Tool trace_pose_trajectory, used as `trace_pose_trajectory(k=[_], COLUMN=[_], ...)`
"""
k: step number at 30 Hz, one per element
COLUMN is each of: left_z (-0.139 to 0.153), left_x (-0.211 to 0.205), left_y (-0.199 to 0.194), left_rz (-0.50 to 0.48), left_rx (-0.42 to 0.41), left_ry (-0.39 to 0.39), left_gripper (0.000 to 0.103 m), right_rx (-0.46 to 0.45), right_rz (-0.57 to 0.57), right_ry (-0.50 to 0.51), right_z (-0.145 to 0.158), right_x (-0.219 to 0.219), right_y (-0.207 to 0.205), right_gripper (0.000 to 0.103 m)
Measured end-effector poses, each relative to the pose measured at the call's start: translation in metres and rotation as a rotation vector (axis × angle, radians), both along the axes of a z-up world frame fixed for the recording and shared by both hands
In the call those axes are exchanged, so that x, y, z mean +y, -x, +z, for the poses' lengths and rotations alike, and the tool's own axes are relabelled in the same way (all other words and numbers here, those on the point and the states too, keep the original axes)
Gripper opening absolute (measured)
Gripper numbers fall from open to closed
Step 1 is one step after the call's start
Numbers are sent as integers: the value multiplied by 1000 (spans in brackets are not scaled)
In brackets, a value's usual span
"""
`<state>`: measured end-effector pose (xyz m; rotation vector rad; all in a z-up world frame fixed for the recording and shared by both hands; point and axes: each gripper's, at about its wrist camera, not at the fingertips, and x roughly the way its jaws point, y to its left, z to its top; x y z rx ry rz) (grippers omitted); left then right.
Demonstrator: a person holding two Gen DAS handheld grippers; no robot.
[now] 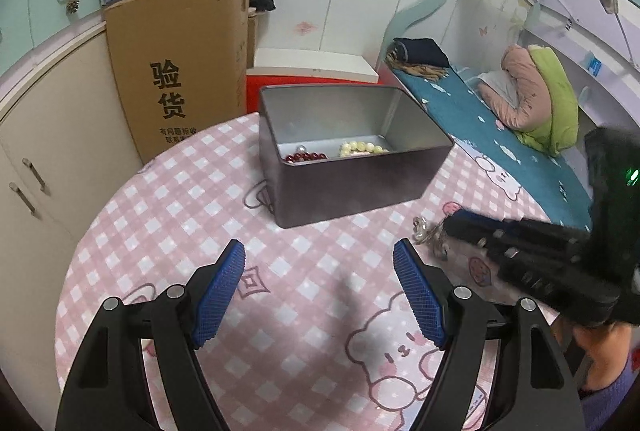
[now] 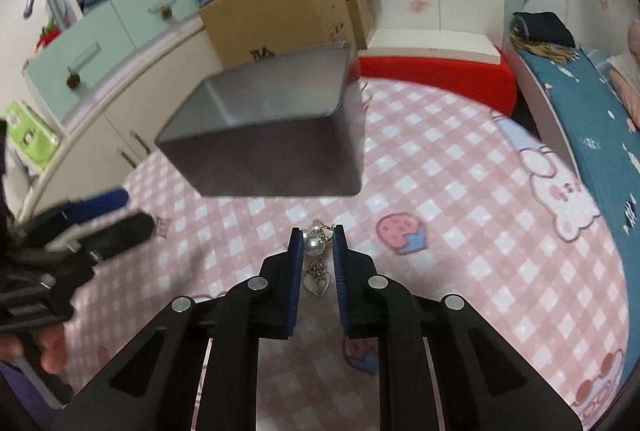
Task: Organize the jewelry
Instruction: 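Move the right gripper to the pearl charm cluster and close on it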
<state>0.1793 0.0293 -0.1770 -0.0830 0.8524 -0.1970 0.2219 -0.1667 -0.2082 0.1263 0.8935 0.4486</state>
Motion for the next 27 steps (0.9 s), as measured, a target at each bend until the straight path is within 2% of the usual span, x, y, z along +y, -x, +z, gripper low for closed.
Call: trace_pose_trajectory(k=[8, 12, 15, 18, 22, 23, 26, 27], left_z=[-6, -2, 9, 19, 23, 24, 24, 25], left_x=[-8, -4, 8, 21, 29, 29, 35, 40], left_y=[0, 0, 0, -5, -11, -11, -18, -21], left_rz=[-17, -4, 26, 61, 87, 90, 110, 121], left_rx=[17, 7, -27, -48, -52, -57, -58, -60], left_ry=[5, 26, 51, 70, 70, 65, 12, 18], left_gripper=[74, 74, 74, 74, 74, 74, 74, 74], right_rx=[4, 15, 3, -6, 31, 38, 13, 7], right_rz=[-22, -24, -47, -52, -63, -67, -78, -77], right_ry=[-188, -246, -253, -213, -95, -53, -14, -7], right_z=[32, 39, 43, 47, 29, 20, 7, 5], right_x=[-38, -50, -56, -56, -47, -45, -44, -44], right_y=[6, 5, 6, 5, 2, 2, 8, 10], right_gripper=[15, 15, 15, 15, 18, 18, 18, 18])
